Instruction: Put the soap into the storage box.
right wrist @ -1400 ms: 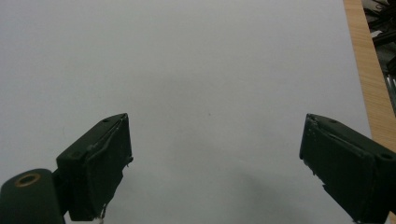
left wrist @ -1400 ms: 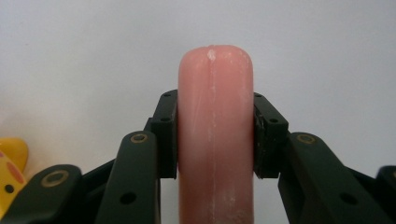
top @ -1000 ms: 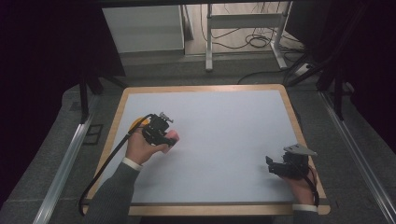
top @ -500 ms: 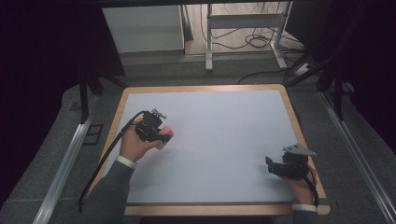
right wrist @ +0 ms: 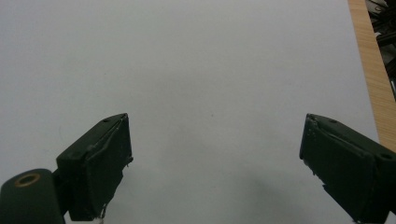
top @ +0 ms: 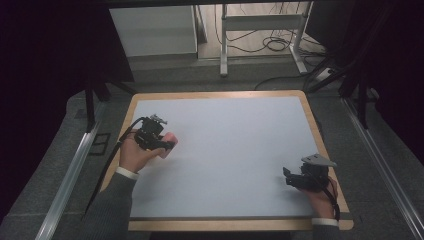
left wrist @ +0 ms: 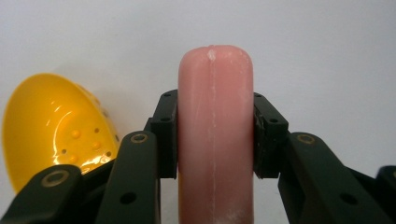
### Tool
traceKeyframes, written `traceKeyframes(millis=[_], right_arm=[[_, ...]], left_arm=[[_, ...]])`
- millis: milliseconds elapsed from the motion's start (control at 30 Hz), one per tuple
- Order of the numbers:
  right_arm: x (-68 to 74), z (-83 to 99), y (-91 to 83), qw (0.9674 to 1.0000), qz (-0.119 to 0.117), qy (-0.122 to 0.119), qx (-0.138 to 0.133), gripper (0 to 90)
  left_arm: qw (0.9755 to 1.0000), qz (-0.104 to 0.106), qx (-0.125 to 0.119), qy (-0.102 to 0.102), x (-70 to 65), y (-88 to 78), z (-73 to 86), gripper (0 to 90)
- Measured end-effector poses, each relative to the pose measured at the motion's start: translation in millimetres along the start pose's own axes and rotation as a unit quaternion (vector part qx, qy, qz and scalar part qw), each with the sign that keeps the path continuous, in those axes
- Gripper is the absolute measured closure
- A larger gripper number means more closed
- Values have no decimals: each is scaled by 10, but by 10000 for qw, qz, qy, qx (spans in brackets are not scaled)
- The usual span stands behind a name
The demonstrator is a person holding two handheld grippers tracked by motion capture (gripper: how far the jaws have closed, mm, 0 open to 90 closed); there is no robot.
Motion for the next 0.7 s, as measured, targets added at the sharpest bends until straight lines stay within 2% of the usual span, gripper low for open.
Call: traceKeyframes(millis=[400, 700], right_arm=[[2, -10, -11, 10000, 20, -2, -20, 89], [2, -6, -8, 10000, 27, -7, -12, 89]], left_arm=[[9999, -110, -69, -112, 135, -122, 13, 605], [9992, -282, 13, -297, 350, -142, 69, 605]])
Point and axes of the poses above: each handheld gripper's, and its own axes: y roughly forward along the jaws, z roughly out of its underside, x roughly to its left, the point moved 7 cm from there along y, roughly forward along the jaws, and after that the axes turned 9 degrees about -x, right-handed, at the moved point
